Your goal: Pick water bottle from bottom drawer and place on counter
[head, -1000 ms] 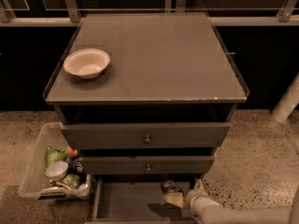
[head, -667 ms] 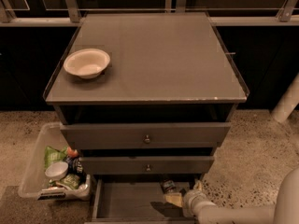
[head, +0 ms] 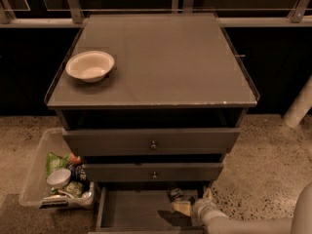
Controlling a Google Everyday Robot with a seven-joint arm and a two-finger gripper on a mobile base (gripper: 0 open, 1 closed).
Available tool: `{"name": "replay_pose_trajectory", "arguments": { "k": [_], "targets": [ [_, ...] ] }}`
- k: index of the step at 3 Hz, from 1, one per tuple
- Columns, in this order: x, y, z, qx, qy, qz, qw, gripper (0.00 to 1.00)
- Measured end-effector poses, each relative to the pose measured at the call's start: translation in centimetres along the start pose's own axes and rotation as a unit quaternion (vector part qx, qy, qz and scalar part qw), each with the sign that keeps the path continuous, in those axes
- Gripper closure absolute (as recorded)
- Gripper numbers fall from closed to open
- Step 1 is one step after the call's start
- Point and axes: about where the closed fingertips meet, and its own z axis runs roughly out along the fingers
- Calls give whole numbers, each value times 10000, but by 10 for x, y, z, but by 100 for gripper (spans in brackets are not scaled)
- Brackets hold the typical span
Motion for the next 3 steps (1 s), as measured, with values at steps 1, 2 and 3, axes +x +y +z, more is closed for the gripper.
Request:
{"name": "replay_pose_trajectory", "arguments": {
  "k": [1,2,3],
  "targets": [
    [8,14,24,-212,-25,305,9993,0],
    [19,36,60,-562,29,520,9971,0],
    [31,53,88,-768,128,463,9959,0]
  ]
}}
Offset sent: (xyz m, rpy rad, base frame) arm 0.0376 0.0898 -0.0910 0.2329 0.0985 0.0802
